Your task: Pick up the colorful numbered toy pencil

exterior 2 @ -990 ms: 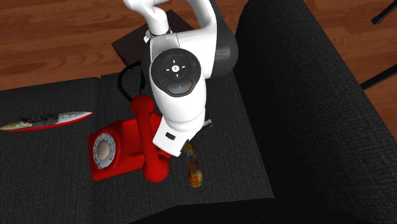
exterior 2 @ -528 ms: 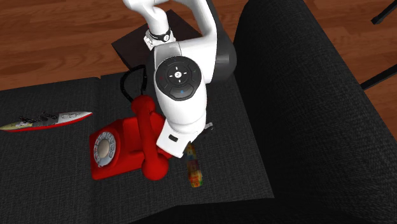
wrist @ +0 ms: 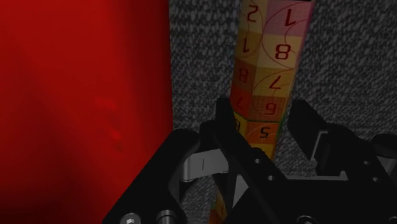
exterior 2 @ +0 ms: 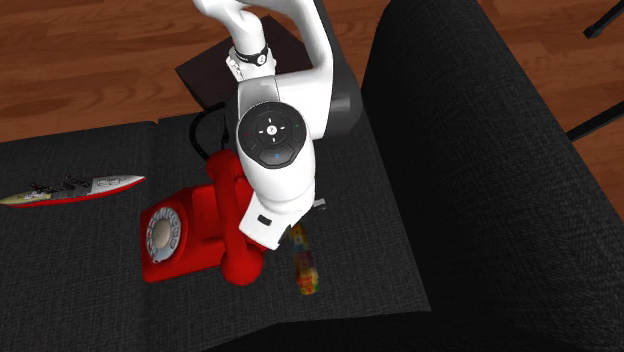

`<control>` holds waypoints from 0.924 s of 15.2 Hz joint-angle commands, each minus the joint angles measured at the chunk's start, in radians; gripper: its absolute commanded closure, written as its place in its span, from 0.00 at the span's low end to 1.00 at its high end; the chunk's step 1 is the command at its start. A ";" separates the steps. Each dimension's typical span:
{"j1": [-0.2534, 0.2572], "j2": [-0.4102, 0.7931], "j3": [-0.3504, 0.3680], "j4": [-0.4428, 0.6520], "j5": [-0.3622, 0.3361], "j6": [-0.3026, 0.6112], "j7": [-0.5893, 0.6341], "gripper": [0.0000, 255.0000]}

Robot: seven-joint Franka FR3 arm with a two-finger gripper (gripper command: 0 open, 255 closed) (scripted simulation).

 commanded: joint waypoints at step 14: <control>-0.009 0.009 -0.002 0.134 -0.001 -0.154 0.002 1.00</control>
